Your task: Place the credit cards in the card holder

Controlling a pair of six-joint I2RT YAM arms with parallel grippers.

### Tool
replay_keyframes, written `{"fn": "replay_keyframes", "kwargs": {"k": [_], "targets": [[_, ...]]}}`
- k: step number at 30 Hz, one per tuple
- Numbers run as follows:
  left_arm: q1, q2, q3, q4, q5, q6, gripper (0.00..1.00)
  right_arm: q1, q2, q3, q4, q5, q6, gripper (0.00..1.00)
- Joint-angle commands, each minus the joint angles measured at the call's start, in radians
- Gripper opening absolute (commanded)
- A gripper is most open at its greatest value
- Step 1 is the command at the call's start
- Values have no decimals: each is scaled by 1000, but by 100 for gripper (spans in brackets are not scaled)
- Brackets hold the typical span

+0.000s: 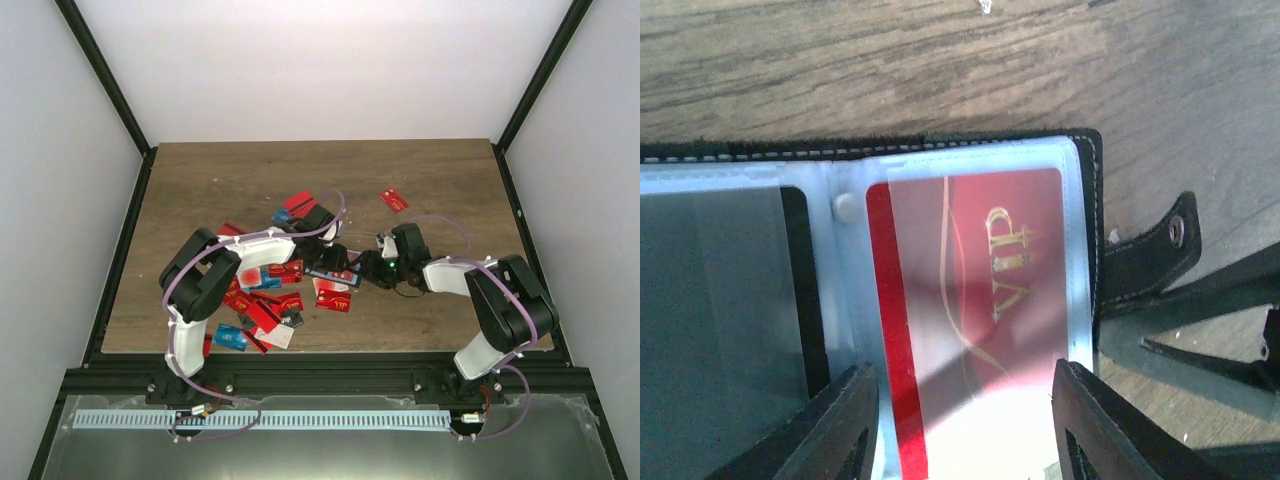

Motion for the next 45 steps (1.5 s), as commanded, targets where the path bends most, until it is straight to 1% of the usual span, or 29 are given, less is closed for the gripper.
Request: {"fn": "replay_keyframes", "kwargs": {"k": [1,2,7,13,23,30,37,42,45], "targets": [[-36,-75,14,-16,59,16,52,4,-6,42,-76,7,-55,62],[-33,-89,13,-24,54,21,54,3,-10,47,-87,8,-63,62],[-19,-161,-3,-55,31,42,60,4,-33,72,-152,16,-111,62],[13,-238,-40,-83,-11,69,60,3,-69,112,-262,63,-169,62],[137,-328,-167,-86,-75,117,60,6,-110,267,-526,299,-242,62],[207,-297,-234,-24,-48,118,59,35,-23,394,-642,404,-252,62],[227,-262,-244,5,-32,121,59,112,117,530,-749,542,-266,61],[237,-242,-246,20,-5,125,57,142,168,571,-784,611,-262,56],[239,-233,-242,24,3,129,56,150,181,578,-783,635,-256,49]]}}
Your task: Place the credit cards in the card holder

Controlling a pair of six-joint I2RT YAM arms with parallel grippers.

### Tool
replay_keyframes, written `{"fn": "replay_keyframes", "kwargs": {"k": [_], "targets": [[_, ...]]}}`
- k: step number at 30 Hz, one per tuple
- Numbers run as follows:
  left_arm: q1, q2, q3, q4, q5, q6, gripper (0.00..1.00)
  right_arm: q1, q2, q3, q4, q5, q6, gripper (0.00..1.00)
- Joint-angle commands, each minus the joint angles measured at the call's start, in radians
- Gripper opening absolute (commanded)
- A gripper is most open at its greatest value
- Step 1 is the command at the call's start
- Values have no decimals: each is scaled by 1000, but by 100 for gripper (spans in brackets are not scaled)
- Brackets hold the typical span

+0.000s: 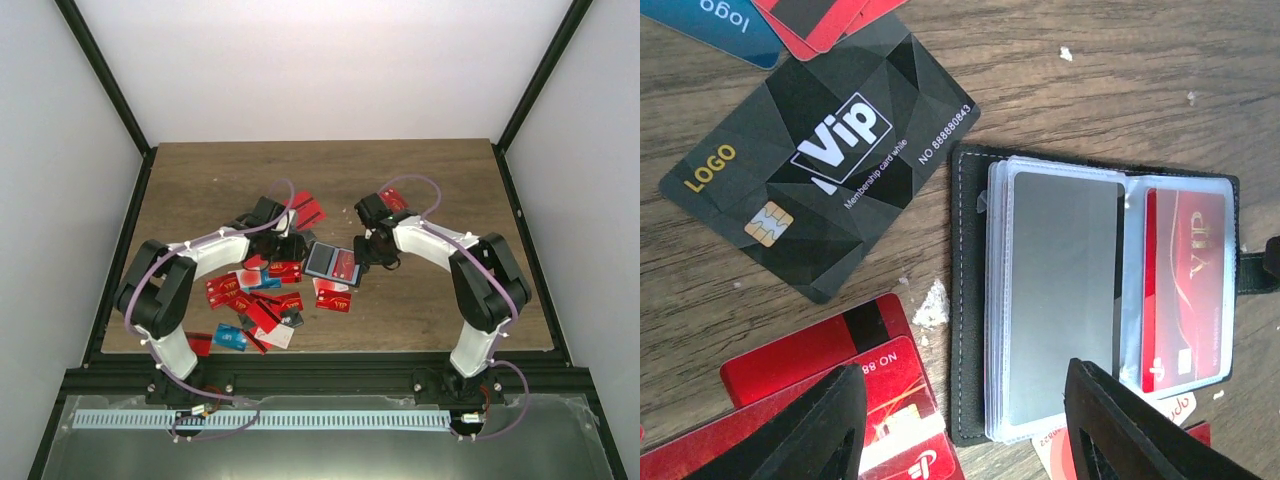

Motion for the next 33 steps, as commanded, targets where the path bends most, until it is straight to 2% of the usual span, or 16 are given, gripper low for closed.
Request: {"fn": "replay_keyframes", "kwargs": {"k": [1,11,14,18,33], "targets": [[6,25,-4,29,32,16,57,18,17,48,-36,86,2,48],[8,46,13,28,38,19,55,21,-20,11,-6,103,20,26],[8,56,22,29,49,19,54,21,-39,-11,4,100,25,13],[7,79,45,23,68,23,53,20,-49,-51,28,75,30,1],[8,224,128,20,192,42,53,19,-90,-206,180,25,62,1]]}}
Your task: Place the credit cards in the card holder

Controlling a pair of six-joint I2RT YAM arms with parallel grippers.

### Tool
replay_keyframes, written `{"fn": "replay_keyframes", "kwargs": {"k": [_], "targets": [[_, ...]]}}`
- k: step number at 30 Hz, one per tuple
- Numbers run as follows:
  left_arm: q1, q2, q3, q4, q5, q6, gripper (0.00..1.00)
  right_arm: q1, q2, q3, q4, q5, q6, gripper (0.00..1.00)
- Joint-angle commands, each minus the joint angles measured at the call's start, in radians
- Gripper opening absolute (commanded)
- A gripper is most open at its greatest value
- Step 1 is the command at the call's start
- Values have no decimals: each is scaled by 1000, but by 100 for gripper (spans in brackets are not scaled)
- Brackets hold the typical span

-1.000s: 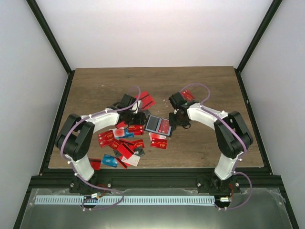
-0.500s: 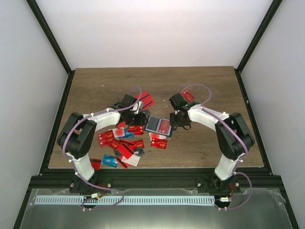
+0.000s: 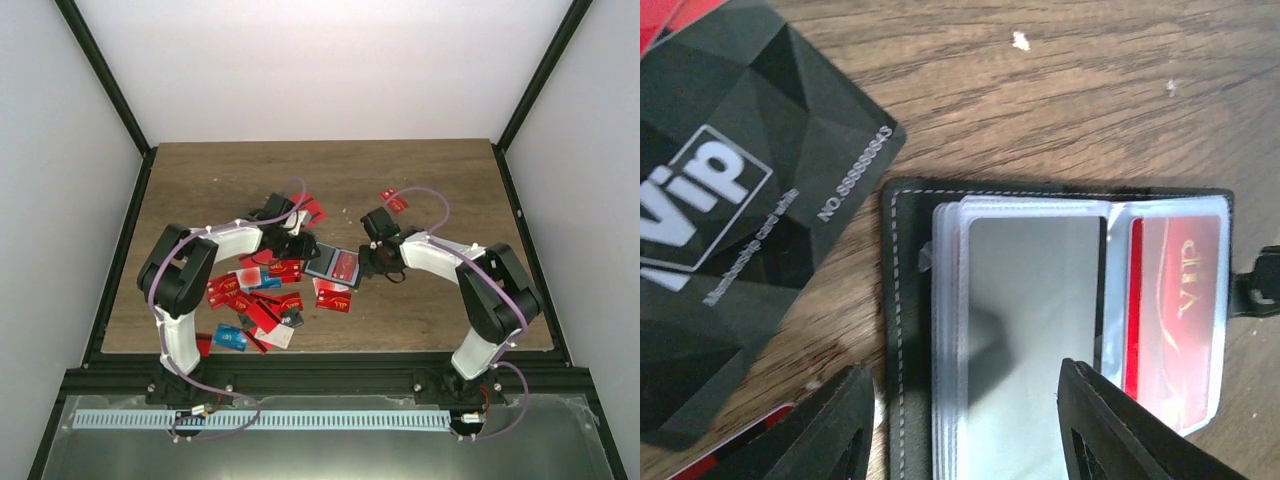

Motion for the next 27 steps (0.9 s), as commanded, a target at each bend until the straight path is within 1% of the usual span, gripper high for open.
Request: {"fn": "replay_keyframes", "kwargs": {"k": [1,8,17,27], "targets": [[5,52,18,4,74,13,53,7,-4,-38,43,-22,19,1],[4,54,-4,67,207,-10,52,6,8,-64,121,-82,24,1],[1,-9,-32,122,284,-45,51,3,50,-69,157,-125,19,1],[-25,-78,-31,167,327,-103,51,-12,37,-73,165,-130,12,1]]}}
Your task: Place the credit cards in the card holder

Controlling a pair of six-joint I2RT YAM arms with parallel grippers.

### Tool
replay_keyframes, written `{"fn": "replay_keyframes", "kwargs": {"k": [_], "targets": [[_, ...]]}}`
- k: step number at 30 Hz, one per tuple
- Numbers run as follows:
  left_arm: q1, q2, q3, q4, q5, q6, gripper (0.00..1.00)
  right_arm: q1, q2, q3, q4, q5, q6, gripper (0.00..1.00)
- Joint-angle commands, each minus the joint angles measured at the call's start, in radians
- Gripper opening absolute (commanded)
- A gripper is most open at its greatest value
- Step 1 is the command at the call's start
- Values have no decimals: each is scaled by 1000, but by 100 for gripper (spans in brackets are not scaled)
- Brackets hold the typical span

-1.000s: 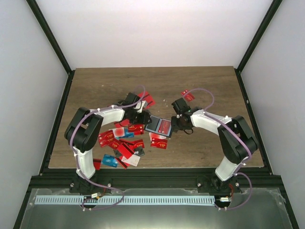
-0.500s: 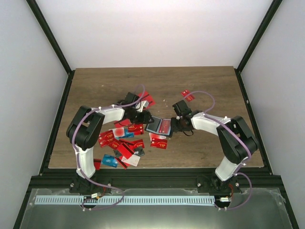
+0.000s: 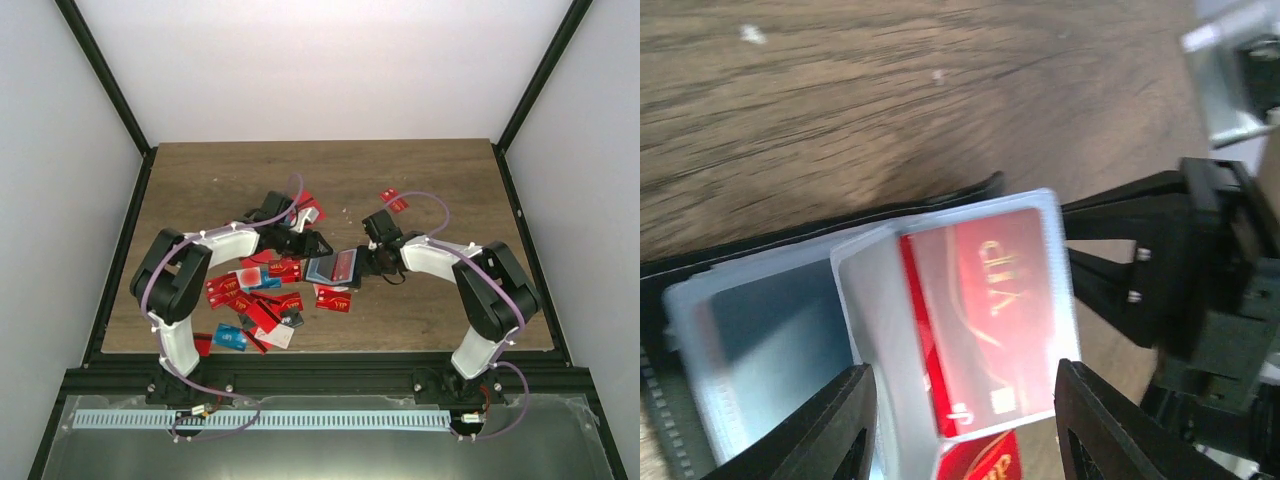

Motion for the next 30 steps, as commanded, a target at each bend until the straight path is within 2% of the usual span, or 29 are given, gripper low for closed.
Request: {"fn": "replay_keyframes", "kwargs": {"k": [1,6,11,15,20,24,30], "targets": [[-23,-38,4,57,62,-33,51,-5,20,-17,14,-36,-5,1],[-26,-74,8,13,-23,-13,51,-17,-1,-23,7,-32,-12,1],[-16,-74,42,-143,-274,47,55,-25,-39,-28,-10,-34,-22,1],[-3,-29,46,-181,-281,65,60,-27,-75,-29,-29,-37,-29,1],[-3,29,59,-201,-276,77,62,-27,-92,-32,-12,-78,-36,1],[-3,84,73,-203,-231,83,63,-27,-49,-29,25,-129,-32,1],[-6,117,80,-227,-239,82,63,-27,21,-32,66,-185,-19,1]]}}
